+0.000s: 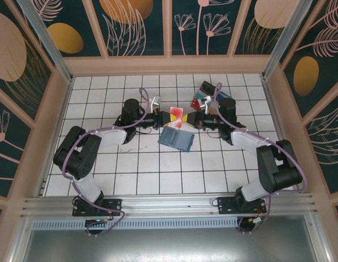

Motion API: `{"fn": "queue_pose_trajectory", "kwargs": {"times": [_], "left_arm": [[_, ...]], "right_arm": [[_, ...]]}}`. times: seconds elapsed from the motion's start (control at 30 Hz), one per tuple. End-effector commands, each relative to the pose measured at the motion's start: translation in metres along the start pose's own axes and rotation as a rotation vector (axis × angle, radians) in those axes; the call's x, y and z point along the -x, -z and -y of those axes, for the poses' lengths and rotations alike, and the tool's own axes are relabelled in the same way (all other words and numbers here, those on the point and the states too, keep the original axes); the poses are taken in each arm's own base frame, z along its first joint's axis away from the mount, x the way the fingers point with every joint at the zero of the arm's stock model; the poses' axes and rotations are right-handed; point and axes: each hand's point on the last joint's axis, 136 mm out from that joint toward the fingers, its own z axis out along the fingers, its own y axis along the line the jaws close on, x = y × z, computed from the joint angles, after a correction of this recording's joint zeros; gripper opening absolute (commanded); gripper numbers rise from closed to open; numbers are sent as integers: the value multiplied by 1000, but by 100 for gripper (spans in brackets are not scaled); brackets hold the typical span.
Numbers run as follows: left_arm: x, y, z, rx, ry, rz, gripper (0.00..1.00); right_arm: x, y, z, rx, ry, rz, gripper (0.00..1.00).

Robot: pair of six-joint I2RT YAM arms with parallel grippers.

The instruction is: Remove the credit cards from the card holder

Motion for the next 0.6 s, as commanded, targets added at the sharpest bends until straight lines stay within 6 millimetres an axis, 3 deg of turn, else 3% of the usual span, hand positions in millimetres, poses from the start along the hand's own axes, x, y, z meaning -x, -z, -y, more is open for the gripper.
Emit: {"fn": "queue_pose_trajectory", "kwargs": {"times": [0.0, 0.1, 0.13, 0.2, 0.4, 0.57], "left_arm": [[4, 1, -11, 97, -70, 1, 0], [6, 9, -48, 311, -123, 13, 0], [18, 13, -39, 354, -194, 44, 0], [24, 21, -47, 453, -278, 69, 0], [47, 34, -48, 638, -622, 144, 0], [61, 33, -36, 692, -871, 176, 0]], "right_arm": [[14, 4, 14, -119, 2, 52, 15], [23, 10, 19, -188, -41, 111, 41], [27, 12, 20, -210, -74, 135, 47], [35, 14, 19, -239, -151, 173, 52], [48, 3, 8, -254, -419, 227, 58], [68, -19, -13, -265, -499, 201, 59]]}}
